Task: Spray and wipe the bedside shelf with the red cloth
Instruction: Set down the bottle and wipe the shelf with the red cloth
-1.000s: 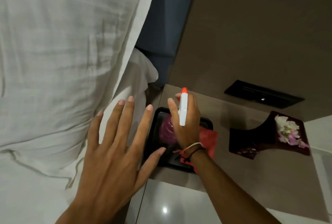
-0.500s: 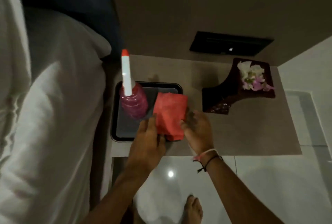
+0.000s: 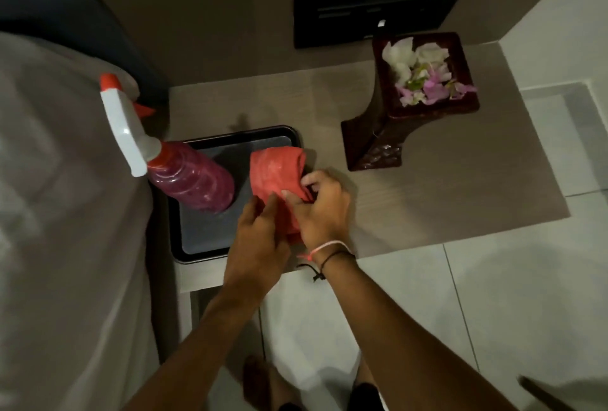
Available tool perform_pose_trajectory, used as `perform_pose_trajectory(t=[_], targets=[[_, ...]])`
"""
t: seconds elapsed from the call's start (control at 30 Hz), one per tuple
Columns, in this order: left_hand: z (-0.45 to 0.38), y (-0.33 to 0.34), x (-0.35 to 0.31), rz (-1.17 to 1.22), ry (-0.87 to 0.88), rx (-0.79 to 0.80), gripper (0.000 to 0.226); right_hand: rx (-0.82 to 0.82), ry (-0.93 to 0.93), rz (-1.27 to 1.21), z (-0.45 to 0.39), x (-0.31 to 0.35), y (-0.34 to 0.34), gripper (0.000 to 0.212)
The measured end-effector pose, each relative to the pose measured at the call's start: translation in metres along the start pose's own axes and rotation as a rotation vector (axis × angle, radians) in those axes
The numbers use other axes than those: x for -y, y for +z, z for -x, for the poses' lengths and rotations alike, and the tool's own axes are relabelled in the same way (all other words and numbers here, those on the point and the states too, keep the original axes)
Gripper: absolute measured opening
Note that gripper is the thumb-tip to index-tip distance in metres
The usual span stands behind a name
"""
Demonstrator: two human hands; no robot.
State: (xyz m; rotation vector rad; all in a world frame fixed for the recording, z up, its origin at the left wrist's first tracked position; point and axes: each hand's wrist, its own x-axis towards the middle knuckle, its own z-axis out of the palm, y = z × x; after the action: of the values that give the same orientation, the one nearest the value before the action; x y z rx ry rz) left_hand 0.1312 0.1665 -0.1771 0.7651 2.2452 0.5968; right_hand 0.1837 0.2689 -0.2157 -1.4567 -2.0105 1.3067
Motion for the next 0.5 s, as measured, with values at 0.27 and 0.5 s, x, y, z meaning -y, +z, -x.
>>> perform_pose_trajectory(t=[0.27, 0.5], targets=[[0.041, -0.054, -0.041, 0.004, 0.178, -0.317, 0.046, 0.345, 0.41, -0.999, 0.05, -0.04, -0.105, 0.048], [0.025, -0.074, -0.157, -0.269, 0.534, -0.359, 0.075, 0.376, 0.573, -1.298, 0.103, -0.071, -0.15, 0.075]])
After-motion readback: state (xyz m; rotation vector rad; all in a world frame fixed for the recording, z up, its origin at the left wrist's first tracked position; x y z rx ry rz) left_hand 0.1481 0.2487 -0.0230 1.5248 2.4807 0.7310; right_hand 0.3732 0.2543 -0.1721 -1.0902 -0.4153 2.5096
